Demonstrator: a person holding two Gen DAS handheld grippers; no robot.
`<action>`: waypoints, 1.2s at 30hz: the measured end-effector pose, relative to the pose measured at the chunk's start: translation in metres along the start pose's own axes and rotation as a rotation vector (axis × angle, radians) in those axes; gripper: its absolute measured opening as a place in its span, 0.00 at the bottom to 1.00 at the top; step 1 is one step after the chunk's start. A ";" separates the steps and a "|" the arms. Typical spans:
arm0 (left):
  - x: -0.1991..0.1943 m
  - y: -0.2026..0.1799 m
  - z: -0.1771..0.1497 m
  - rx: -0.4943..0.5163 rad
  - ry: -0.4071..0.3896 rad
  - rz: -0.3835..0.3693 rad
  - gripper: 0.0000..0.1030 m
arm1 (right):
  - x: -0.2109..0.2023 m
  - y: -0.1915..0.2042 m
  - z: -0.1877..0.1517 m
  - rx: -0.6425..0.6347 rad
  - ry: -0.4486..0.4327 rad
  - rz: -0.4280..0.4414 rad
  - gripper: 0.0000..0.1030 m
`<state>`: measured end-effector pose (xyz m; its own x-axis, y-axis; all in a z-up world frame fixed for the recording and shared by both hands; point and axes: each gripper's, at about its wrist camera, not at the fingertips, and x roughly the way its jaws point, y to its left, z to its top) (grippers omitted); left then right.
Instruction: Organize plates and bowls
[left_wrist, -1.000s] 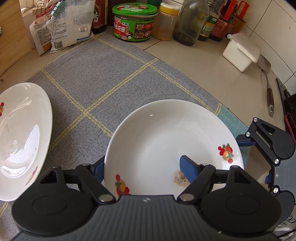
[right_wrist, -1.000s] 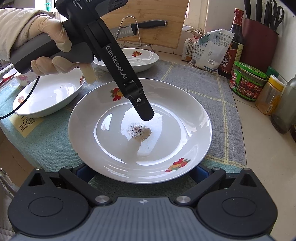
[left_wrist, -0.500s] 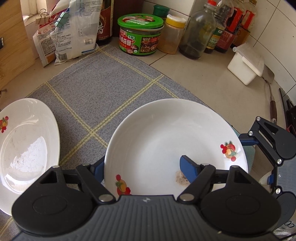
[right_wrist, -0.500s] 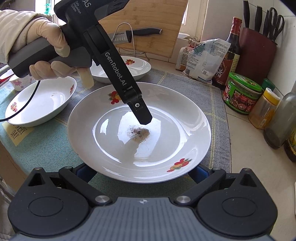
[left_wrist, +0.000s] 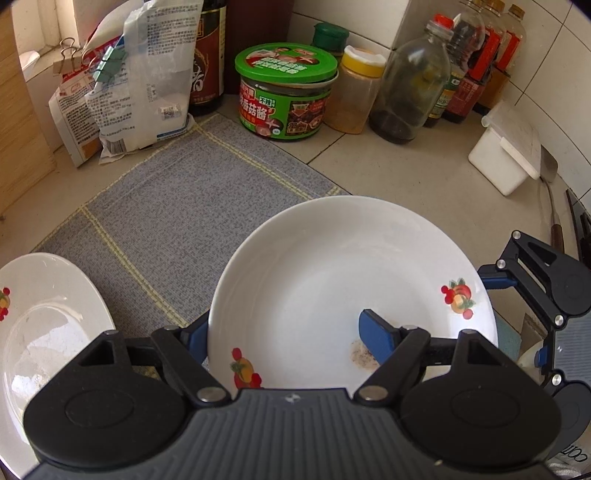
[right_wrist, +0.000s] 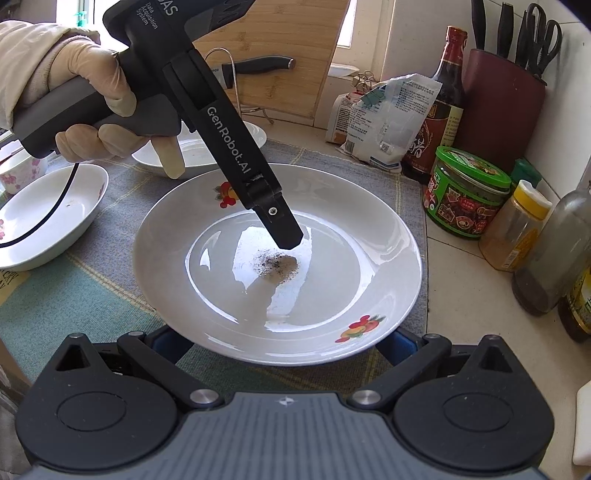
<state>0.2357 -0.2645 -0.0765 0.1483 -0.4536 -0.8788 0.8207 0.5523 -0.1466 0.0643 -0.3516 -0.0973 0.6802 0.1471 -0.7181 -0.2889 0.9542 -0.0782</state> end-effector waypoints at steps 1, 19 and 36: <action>0.002 0.001 0.003 0.000 0.000 0.000 0.77 | 0.001 -0.002 0.001 0.002 0.001 0.000 1.00; 0.032 0.012 0.032 -0.002 -0.005 0.011 0.77 | 0.032 -0.036 0.012 0.029 0.019 -0.007 1.00; 0.043 0.021 0.038 -0.006 0.003 0.011 0.77 | 0.042 -0.038 0.015 0.035 0.036 -0.008 1.00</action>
<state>0.2803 -0.2986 -0.0999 0.1554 -0.4456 -0.8817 0.8159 0.5611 -0.1398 0.1139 -0.3778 -0.1144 0.6574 0.1305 -0.7422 -0.2591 0.9640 -0.0599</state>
